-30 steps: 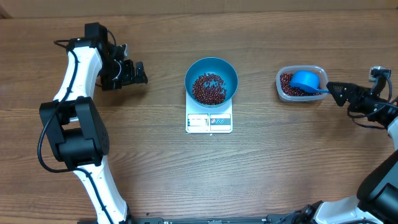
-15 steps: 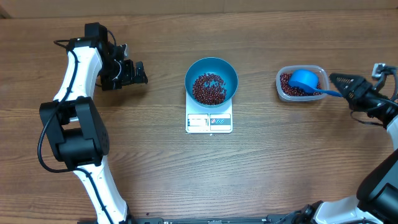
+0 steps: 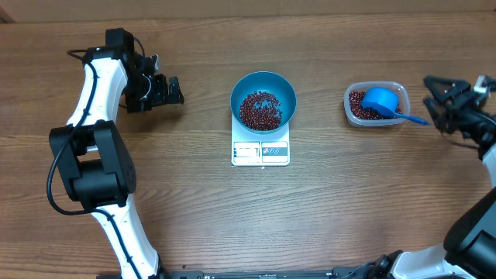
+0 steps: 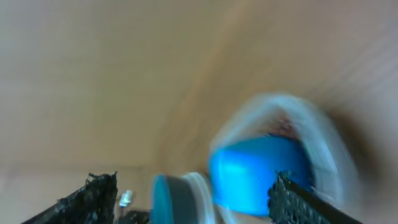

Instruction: Scoop item into bowl and weigh 150g on scale

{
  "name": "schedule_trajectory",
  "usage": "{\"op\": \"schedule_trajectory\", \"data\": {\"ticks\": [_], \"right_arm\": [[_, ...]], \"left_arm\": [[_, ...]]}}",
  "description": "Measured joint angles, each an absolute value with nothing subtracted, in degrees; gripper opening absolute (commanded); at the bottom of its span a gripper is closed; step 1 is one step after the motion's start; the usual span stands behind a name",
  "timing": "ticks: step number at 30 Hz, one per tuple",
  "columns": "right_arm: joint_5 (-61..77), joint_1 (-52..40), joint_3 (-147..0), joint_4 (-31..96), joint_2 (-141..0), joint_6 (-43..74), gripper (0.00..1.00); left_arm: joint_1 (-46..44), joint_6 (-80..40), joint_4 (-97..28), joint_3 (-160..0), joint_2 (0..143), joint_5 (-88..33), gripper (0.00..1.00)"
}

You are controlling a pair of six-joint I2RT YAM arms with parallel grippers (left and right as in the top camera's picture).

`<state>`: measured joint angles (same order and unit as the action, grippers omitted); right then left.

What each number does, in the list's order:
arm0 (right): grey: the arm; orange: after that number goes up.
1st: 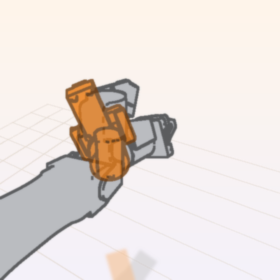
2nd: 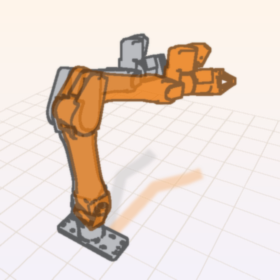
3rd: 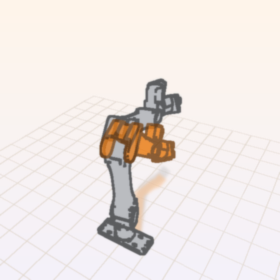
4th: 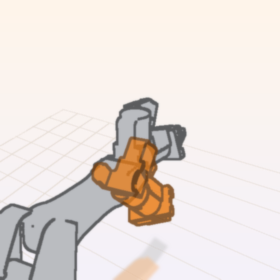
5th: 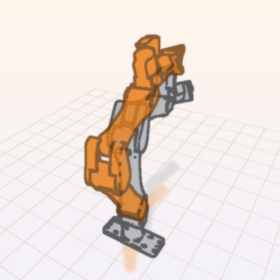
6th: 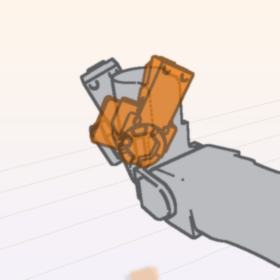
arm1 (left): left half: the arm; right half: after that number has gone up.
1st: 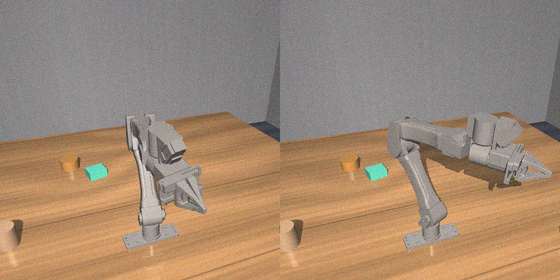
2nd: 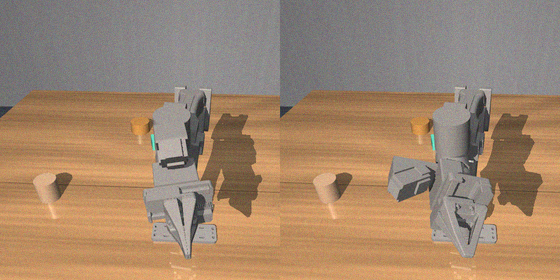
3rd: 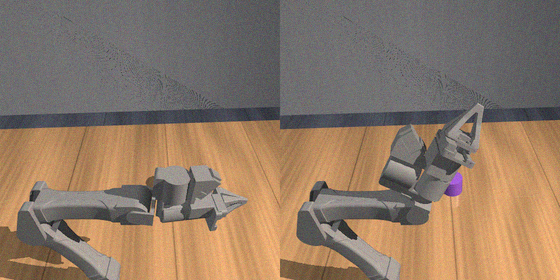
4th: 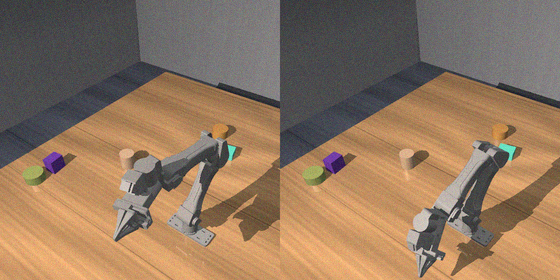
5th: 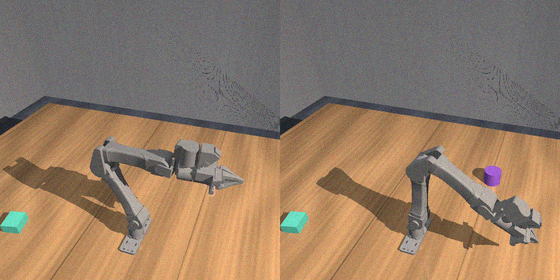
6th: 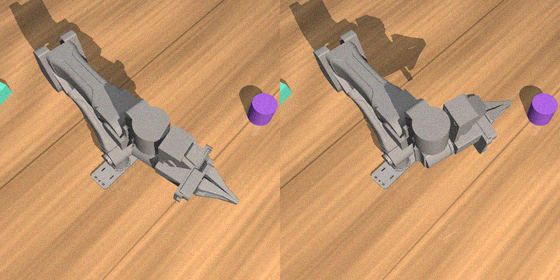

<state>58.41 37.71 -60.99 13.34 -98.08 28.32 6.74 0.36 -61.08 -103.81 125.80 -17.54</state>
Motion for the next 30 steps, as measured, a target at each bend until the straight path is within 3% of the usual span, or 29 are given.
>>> {"op": "schedule_trajectory", "data": {"ticks": [5,11,22,30], "right_arm": [[42.4,39.6,-61.0,30.4,-98.1,19.1,0.84],[36.1,39.6,-60.9,31.8,-98.1,14.1,0.87],[50.3,37.5,-60.4,33.9,-98.1,12.7,0.85],[61.5,35.6,-60.4,29.5,-98.1,12.3,0.75]], "left_arm": [[6.7,0.4,-61.1,-103.8,125.8,-17.5,0.99],[6.7,0.4,-61.1,-103.8,125.8,-17.5,1.00],[6.7,0.4,-61.1,-103.8,125.8,-17.5,0.99],[6.7,0.4,-61.1,-103.8,125.8,-17.5,1.00]]}}
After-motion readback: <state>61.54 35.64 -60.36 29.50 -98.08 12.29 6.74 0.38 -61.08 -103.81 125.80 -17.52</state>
